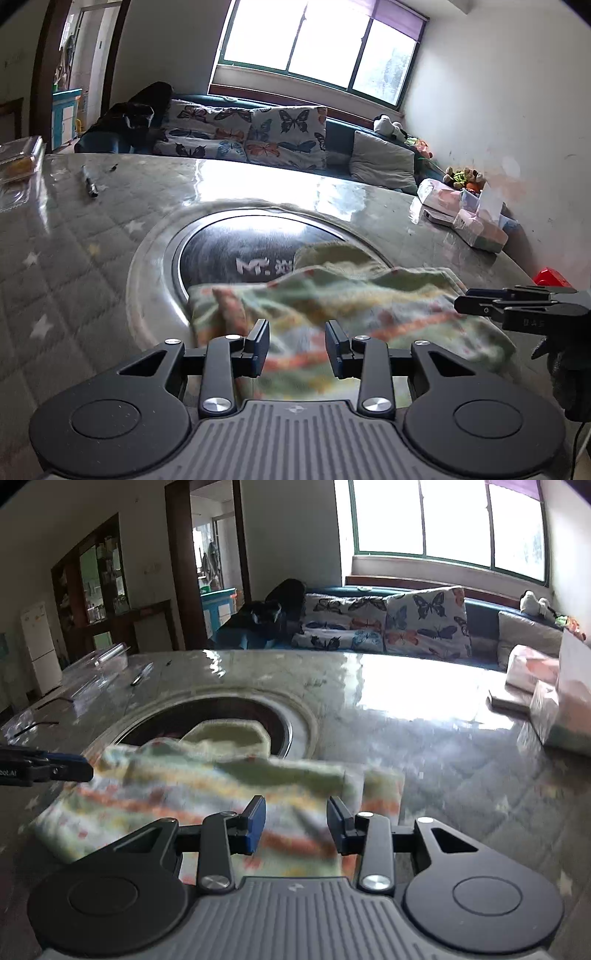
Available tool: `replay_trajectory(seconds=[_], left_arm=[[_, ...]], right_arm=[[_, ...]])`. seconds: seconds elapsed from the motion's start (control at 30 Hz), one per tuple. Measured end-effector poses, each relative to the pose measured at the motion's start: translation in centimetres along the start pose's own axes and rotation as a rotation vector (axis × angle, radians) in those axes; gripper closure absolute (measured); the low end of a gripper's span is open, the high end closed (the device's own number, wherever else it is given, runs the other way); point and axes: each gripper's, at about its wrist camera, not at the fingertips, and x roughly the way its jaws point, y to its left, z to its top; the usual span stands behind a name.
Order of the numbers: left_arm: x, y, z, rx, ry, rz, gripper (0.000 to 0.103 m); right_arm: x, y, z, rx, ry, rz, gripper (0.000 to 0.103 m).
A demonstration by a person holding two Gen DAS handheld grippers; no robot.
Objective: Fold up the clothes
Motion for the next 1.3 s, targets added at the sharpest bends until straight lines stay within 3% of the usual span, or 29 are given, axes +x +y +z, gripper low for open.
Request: replay_trajectory(seconds=[0.23, 0.4, 0.6, 0.7, 0.73, 0.83, 0.87, 0.93, 1.3], left_arm=[[2.7, 2.0, 0.9, -0.055, 0.049, 0.060, 0.067], [2.4, 2.4, 0.8, -0.064, 0.040, 0.059, 0.066], [2.3, 2.1, 0.8, -0.053, 0.029, 0.086, 0.056], [1.5, 2.5, 1.0, -0.064, 0.012, 0.098, 0.042], [1.1, 2.7, 1.0, -0.066, 0.003, 0.105, 0.034], [0.1, 3.2, 1.0, -0.074, -0.014, 0.122, 0.024], [-0.1, 3.4, 0.9, -0.078, -0.015, 0.128, 0.017], [-0.5, 3.6, 0.7, -0.088, -0.014, 0.142, 0.011], [-2.8, 5.1, -0.4, -0.153, -0.021, 0.176, 0.000]], right_arm=[[4.0, -1.9, 1.3, 0.024, 0.051, -0.041, 0.068], [3.0, -1.8, 1.5, 0.033, 0.025, -0.043, 0.067], [3.5, -0.5, 1.0, -0.020, 0.046, -0.048, 0.059], [2.9, 0.0, 1.1, -0.035, 0.037, -0.045, 0.055], [2.5, 0.3, 1.2, -0.052, 0.033, -0.034, 0.055], [1.3, 2.0, 1.4, -0.111, 0.022, -0.004, 0.049], [0.9, 2.7, 1.4, -0.130, 0.020, 0.014, 0.043], [0.1, 4.3, 1.3, -0.172, 0.016, 0.051, 0.042], [-2.0, 15.9, -1.1, -0.487, 0.028, 0.277, 0.040]])
